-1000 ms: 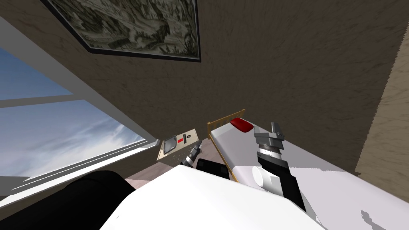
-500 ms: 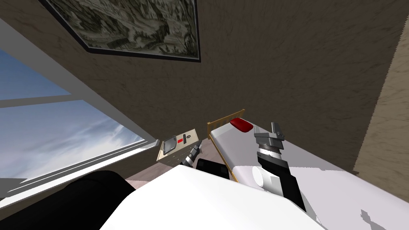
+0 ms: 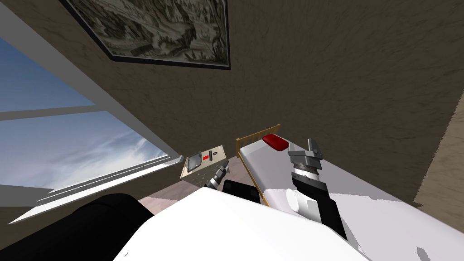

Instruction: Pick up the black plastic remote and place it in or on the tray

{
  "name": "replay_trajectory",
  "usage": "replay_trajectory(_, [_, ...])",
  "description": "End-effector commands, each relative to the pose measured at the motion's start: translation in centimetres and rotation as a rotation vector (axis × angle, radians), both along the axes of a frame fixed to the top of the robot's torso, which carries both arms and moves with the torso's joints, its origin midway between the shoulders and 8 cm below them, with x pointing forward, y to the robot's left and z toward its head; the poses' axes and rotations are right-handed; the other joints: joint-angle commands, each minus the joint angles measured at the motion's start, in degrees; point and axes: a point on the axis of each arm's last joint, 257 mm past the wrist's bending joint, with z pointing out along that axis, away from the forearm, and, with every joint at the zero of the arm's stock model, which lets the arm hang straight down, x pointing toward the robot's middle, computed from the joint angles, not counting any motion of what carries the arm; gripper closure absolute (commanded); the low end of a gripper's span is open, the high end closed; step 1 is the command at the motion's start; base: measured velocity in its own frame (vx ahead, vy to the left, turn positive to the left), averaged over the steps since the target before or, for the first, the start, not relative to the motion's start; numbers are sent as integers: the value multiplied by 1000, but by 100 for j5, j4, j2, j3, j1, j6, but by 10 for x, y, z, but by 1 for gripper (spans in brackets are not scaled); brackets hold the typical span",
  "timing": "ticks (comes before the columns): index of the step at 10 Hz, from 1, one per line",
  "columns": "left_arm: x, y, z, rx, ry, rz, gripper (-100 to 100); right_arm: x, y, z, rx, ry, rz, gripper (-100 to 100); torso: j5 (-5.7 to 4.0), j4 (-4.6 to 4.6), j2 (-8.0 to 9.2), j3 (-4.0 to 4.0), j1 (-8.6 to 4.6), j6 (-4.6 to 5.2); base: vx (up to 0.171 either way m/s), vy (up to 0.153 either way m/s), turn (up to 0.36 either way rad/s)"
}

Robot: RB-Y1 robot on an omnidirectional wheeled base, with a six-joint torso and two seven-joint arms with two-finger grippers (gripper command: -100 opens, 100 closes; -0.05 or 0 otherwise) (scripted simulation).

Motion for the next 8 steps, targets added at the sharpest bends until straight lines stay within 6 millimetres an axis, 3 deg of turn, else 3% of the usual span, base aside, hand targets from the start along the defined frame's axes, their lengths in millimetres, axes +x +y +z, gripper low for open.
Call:
replay_trajectory(1, [-5, 4, -18, 13, 45, -18, -100, 0, 0, 0, 0, 0, 0, 0, 0, 0, 0, 0, 0, 0, -58, -66, 201])
replay_trajectory(8, [-5, 4, -18, 13, 45, -18, -100, 0, 0, 0, 0, 0, 0, 0, 4, -4, -21, -12, 22, 3, -3, -3, 10])
